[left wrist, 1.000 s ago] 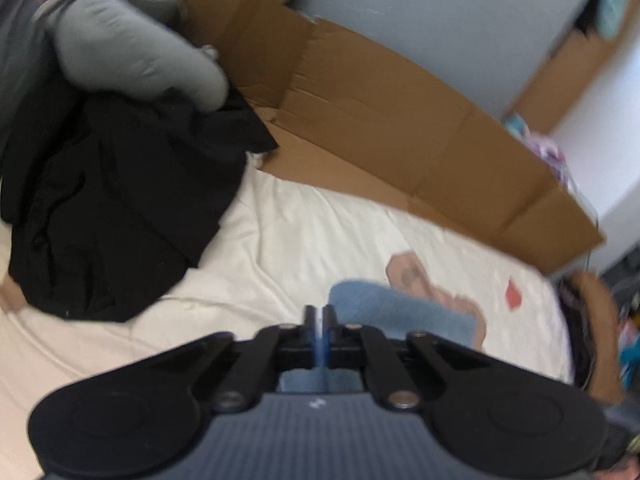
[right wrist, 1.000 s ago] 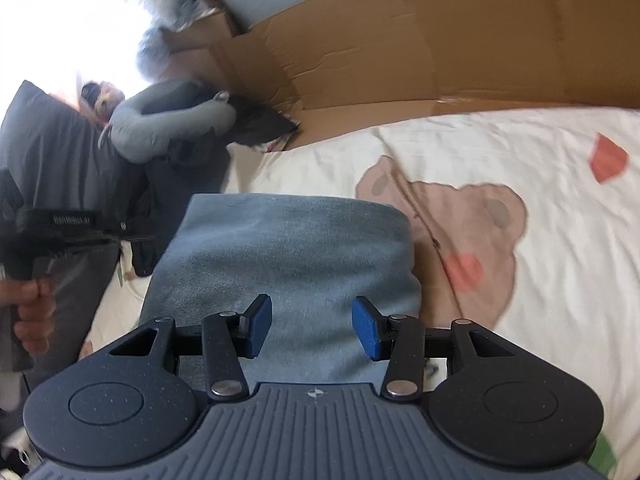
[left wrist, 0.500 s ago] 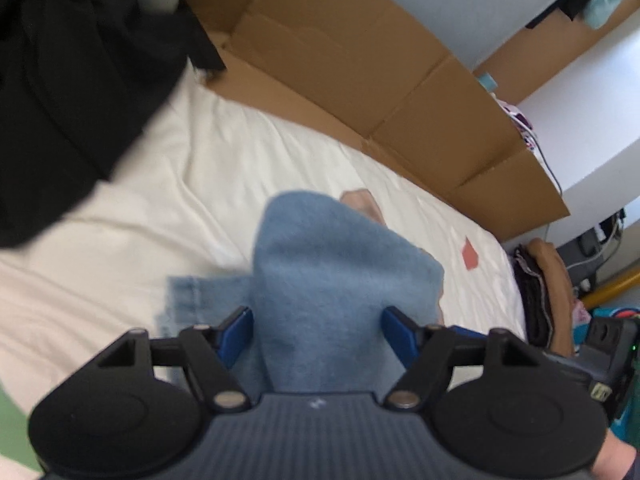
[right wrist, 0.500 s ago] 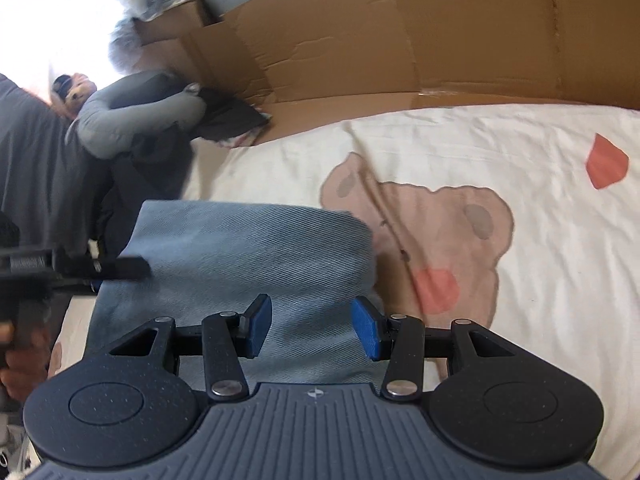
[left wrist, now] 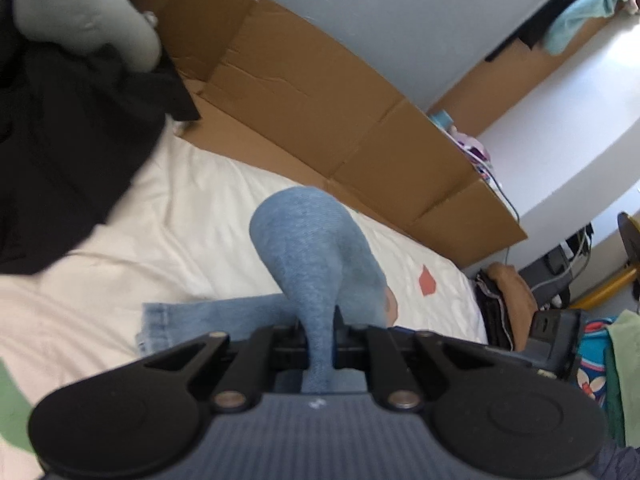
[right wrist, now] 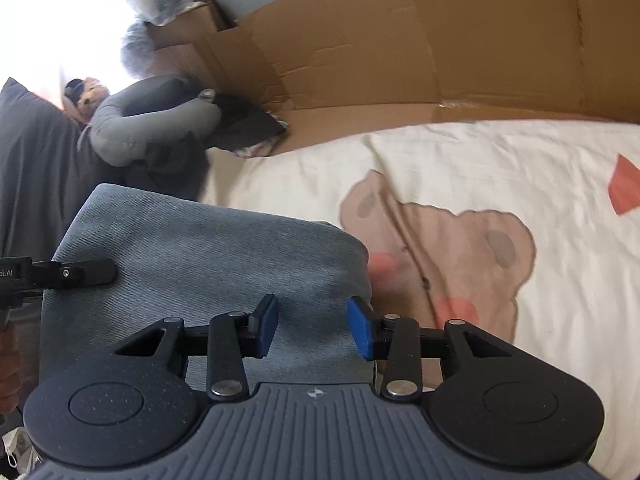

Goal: Fold clothes

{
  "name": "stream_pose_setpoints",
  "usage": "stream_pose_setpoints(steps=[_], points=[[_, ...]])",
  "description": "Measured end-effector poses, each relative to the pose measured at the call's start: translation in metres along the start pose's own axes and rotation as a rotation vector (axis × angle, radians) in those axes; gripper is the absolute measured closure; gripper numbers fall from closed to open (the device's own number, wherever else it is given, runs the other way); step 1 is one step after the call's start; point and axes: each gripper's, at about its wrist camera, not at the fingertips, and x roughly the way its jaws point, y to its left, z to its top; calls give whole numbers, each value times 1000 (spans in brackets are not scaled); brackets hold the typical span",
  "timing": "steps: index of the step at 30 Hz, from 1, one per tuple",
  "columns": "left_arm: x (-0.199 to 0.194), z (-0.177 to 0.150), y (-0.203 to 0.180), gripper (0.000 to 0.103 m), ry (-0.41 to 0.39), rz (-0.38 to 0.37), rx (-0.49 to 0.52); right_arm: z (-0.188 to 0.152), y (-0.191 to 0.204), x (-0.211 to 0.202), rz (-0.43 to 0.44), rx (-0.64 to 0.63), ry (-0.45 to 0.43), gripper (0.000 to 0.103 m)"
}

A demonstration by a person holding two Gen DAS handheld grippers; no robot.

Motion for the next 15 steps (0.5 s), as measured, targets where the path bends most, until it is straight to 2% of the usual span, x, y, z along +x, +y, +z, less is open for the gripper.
stream_pose_setpoints(steps=[4,12,15], points=[[3,-6,31,95,8,41,-52,4,12,8,6,-30,4,63],[38,-20,74,94,19,31,-134,11,20,44,-60,-125,78,70],[43,-26,83,93,19,24,-154,17,16,56,-76,-124,100,77]])
